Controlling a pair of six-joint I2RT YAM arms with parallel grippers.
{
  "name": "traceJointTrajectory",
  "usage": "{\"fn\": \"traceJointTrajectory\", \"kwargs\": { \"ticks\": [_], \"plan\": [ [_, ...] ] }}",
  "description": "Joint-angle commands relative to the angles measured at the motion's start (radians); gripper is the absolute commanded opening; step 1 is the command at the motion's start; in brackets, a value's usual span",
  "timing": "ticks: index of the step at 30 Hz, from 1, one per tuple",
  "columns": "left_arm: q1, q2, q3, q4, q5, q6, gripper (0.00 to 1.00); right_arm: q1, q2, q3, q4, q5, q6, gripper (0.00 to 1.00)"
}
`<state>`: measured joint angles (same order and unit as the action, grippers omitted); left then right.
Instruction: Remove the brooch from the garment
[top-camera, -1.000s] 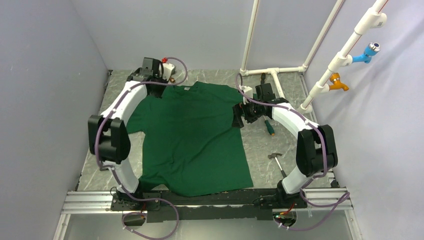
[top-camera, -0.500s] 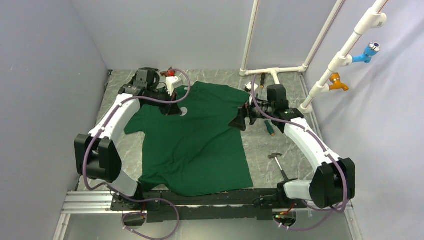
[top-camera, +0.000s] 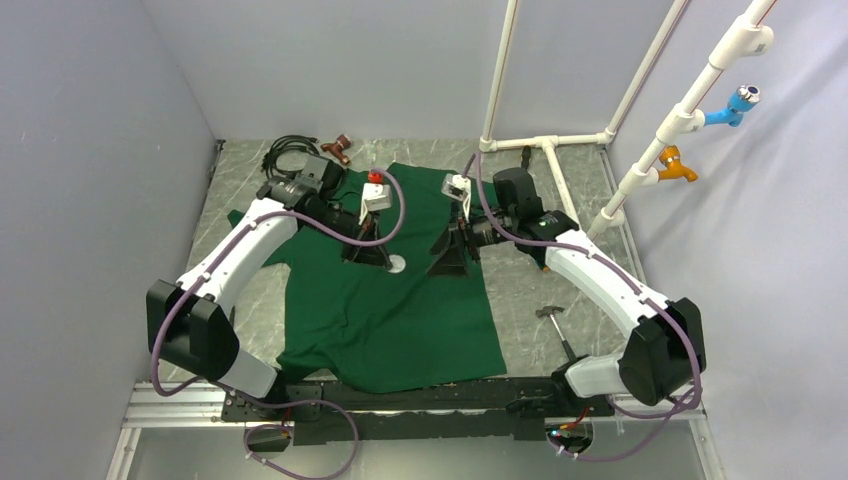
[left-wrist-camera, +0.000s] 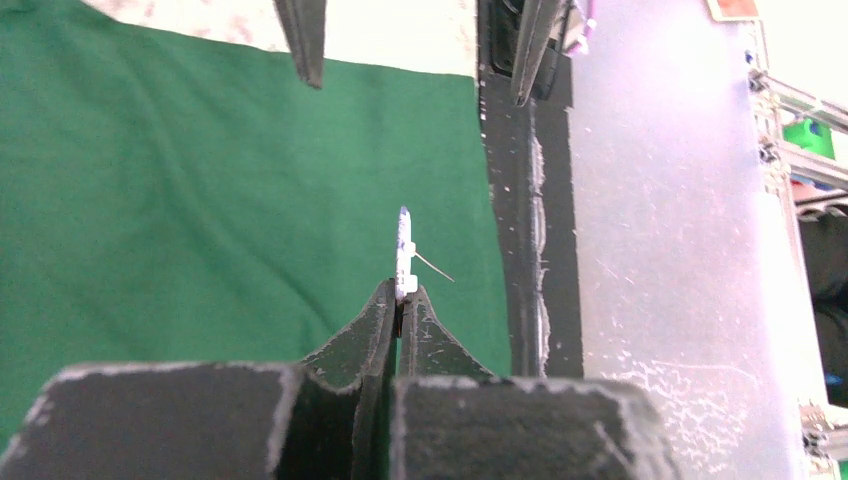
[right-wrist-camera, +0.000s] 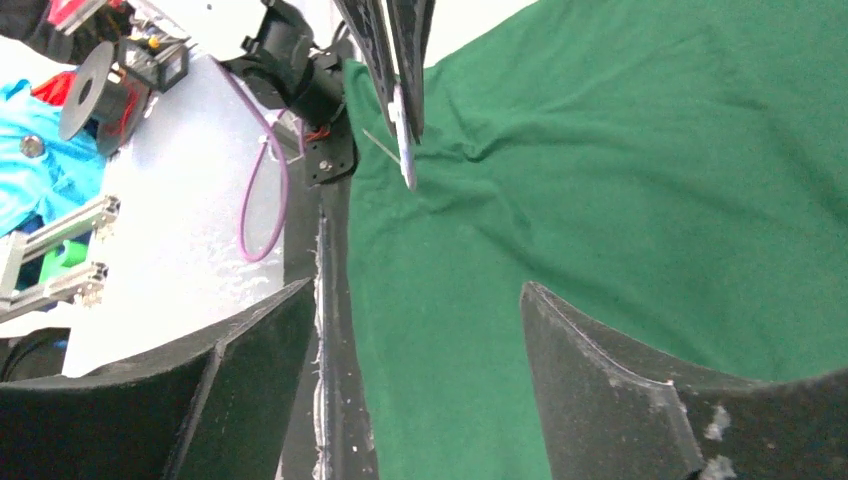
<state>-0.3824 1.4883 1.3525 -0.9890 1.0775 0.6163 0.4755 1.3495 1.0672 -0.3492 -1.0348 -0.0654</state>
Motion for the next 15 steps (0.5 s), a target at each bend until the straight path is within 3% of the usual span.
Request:
{"fn": "traceJointTrajectory", "kwargs": {
  "ticks": [1, 8, 15],
  "plan": [
    [-0.045, 0.003, 0.029, -0.094, 0.076, 0.096, 0.0, 0.033, -0.012, 0.053, 0.015, -0.041, 0.014, 0.75],
    [-0.071, -0.002, 0.035, -0.092, 0.09, 0.084, 0.0, 0.07, -0.002, 0.058, 0.036, -0.045, 0.055, 0.59],
    [-0.091, 0.007, 0.042, -0.083, 0.085, 0.066, 0.0, 0.098, 0.022, 0.071, 0.052, -0.068, 0.064, 0.55]
  ]
}}
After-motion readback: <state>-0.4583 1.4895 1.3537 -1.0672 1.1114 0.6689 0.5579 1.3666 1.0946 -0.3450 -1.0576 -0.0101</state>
